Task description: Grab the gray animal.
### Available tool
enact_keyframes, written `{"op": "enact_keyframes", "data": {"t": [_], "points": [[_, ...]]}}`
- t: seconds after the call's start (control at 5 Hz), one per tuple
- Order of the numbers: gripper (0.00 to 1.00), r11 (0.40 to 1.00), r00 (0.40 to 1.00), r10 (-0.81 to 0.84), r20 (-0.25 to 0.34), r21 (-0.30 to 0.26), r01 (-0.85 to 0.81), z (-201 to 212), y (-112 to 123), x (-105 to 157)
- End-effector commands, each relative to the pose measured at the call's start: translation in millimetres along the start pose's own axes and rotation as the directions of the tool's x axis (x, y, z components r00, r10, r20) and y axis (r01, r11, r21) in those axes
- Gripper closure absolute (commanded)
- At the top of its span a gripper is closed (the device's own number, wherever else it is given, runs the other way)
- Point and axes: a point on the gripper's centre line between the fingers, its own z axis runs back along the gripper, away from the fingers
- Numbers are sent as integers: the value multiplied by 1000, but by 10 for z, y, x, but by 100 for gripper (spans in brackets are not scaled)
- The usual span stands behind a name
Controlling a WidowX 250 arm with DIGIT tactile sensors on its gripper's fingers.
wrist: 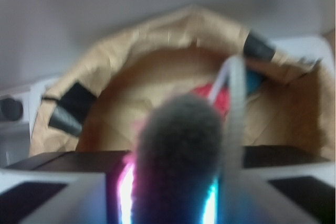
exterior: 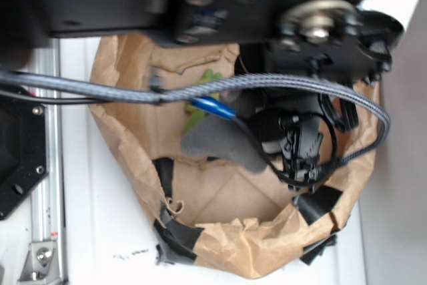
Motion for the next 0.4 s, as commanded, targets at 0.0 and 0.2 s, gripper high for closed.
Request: {"op": "enact_keyframes", "data": {"t": [0.0,0.2], "points": [[100,995,999,-50,17,83,48,171,49,-58],[100,993,999,-53,-1,105,53,104,27,-101]]}}
